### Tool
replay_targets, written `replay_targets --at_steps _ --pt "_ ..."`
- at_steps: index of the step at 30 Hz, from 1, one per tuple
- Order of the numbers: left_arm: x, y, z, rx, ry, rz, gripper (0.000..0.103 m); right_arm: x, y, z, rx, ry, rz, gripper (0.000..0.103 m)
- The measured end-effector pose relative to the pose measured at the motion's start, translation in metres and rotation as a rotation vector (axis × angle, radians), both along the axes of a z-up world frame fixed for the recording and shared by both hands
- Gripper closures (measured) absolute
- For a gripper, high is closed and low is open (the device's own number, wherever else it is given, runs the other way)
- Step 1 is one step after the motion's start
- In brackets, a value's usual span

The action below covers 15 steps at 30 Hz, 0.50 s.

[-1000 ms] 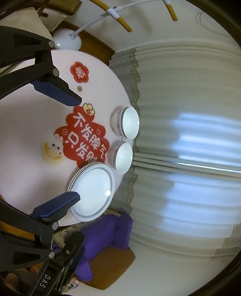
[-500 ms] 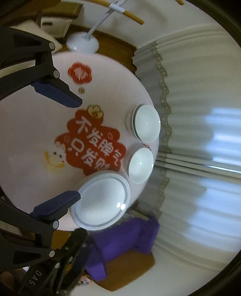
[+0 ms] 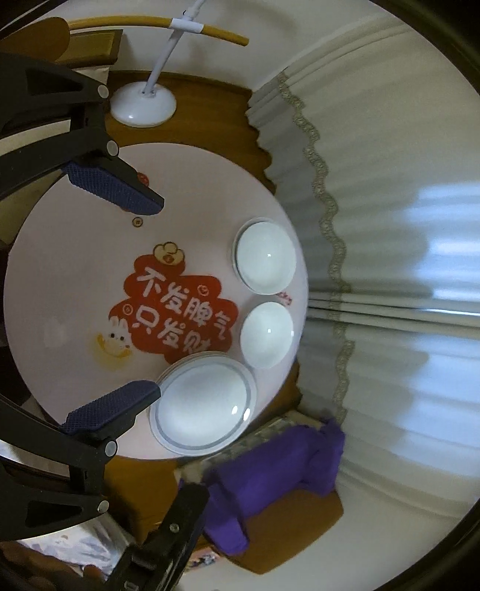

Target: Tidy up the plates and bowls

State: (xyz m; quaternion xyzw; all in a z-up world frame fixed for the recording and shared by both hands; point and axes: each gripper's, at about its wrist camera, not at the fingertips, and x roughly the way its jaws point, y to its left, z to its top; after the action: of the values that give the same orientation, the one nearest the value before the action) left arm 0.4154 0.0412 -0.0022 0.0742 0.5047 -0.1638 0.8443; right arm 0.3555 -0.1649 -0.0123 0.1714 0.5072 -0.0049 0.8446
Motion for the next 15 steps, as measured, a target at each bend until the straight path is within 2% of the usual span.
replay_targets --at_steps 7,13,15 --pt "0.037 0.006 -0.011 -0.036 0.112 0.016 0.014 0.025 -0.005 -0.006 -0.016 0.017 -0.013 0.033" --pt "0.072 -0.004 -0.033 -0.045 0.187 0.083 0.015 0.065 -0.013 -0.032 -0.022 0.051 0.011 0.033" --pt "0.085 -0.011 -0.04 -0.073 0.217 0.116 0.015 0.084 -0.018 -0.042 -0.025 0.063 0.03 0.033"
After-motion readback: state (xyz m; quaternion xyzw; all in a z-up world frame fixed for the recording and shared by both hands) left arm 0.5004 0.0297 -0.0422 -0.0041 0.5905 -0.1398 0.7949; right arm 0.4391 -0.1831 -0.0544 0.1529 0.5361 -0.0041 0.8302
